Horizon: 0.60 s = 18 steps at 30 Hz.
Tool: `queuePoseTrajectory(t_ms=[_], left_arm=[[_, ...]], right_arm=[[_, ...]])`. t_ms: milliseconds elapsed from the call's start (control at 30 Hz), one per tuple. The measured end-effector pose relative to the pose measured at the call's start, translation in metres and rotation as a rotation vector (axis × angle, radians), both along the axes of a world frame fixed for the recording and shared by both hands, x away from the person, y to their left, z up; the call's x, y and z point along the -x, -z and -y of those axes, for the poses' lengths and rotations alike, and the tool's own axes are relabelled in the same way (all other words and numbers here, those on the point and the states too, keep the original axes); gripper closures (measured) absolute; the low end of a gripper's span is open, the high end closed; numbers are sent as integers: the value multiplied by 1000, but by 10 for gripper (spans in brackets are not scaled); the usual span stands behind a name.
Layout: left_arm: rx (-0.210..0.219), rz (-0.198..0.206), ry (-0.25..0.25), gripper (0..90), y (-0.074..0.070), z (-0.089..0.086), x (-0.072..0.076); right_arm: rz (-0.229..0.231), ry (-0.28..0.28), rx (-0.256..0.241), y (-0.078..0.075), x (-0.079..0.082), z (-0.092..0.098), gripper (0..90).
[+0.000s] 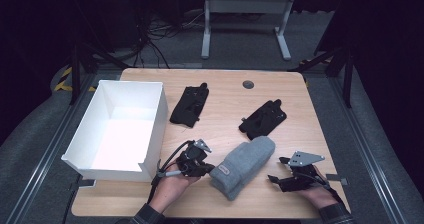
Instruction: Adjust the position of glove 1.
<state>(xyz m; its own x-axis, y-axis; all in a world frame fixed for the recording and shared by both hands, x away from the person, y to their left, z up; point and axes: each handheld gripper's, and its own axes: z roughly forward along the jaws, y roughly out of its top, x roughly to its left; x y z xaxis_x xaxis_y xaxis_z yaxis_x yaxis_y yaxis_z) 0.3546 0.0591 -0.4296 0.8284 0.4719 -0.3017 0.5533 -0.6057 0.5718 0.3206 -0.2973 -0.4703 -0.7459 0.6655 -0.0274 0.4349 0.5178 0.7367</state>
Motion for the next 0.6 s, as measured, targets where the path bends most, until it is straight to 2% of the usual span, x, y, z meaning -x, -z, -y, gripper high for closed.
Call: queuePoseTrajectory(t_ms=[100, 200, 333, 400, 467, 533, 600], left_arm=[[20, 4, 9, 899, -5, 4, 2], [62, -7, 30, 899, -11, 7, 4], [66, -3, 39, 899, -12, 12, 4], [84, -22, 36, 899, -11, 13, 2], [120, -41, 43, 899, -13, 14, 2], [108, -22, 49, 899, -15, 18, 3], [108, -20, 47, 898, -15, 19, 3]], right_arm=[[0, 0, 0, 0, 0, 0, 205], [0, 0, 0, 0, 0, 0, 205], [0, 0, 0, 0, 0, 0, 205], [0, -1, 0, 0, 0, 0, 205], [0, -1, 0, 0, 0, 0, 204], [-1, -1, 0, 0, 0, 0, 204], [0, -1, 0, 0, 0, 0, 204]])
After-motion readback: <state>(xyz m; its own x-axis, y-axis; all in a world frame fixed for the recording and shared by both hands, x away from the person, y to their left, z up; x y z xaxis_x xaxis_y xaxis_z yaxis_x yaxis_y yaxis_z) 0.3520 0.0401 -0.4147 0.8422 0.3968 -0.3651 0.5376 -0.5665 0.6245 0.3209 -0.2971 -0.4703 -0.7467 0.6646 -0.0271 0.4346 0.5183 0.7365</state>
